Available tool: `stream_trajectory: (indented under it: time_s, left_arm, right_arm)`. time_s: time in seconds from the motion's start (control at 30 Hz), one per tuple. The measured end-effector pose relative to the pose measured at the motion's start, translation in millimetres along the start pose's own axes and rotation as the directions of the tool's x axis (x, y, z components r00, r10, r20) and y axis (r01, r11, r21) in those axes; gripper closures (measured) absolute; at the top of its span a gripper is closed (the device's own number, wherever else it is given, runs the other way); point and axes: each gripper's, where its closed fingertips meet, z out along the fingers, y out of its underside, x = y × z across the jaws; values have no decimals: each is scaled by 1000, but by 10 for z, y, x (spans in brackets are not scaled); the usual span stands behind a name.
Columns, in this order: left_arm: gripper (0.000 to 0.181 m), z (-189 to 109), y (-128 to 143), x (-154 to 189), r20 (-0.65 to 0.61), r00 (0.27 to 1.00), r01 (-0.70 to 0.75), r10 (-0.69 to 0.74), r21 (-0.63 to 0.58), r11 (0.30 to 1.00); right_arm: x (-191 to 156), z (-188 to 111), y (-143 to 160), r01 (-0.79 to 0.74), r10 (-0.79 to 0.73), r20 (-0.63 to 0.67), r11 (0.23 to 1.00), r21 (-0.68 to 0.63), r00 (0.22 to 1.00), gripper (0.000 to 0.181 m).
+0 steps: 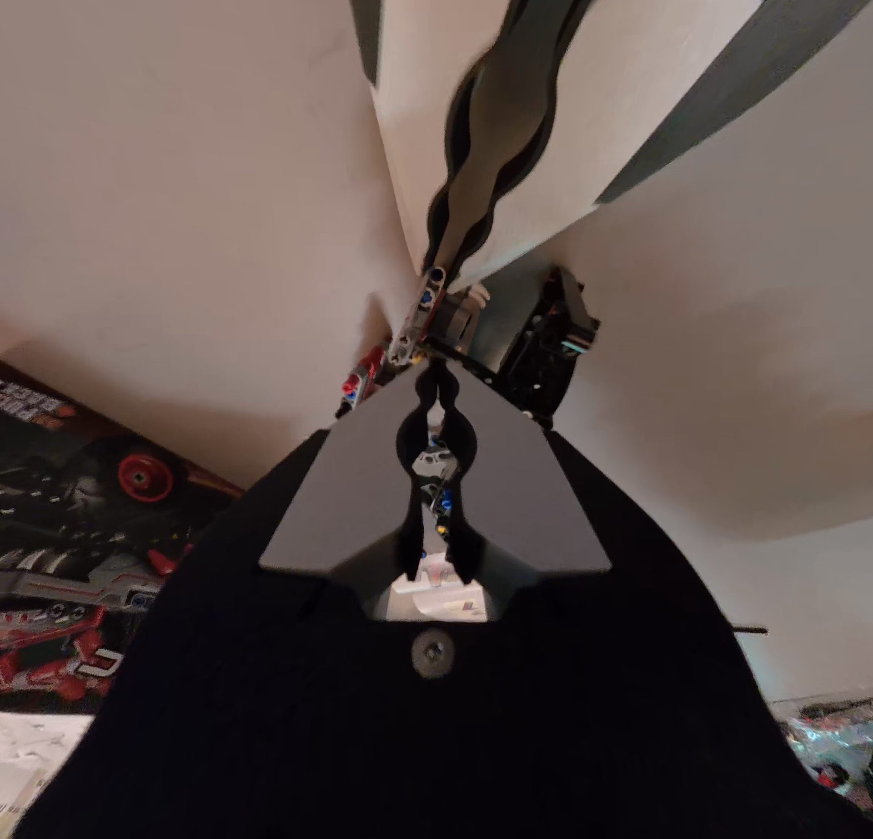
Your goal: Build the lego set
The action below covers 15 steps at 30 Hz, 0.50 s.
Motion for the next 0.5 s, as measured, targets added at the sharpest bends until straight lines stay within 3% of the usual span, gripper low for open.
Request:
stream_trajectory:
  time_s: [0.03, 0.33, 0.5]
  left_arm:
    - [181, 9, 2, 3, -3, 1000, -1, 1, -1, 1000]
    - [181, -28, 58, -35, 24, 1000, -15, 16, -43, 999]
    - [181, 23, -21, 24, -7, 1000, -21, 21, 9, 1000]
  right_arm:
    - [-8, 1, 0, 3, -3, 3, 1000, 0, 1000, 174]
    - [-1, 2, 3, 3, -3, 0, 1000, -2, 1000, 175]
    - [-2, 2, 3, -5, 5, 7, 1000, -1, 1000, 175]
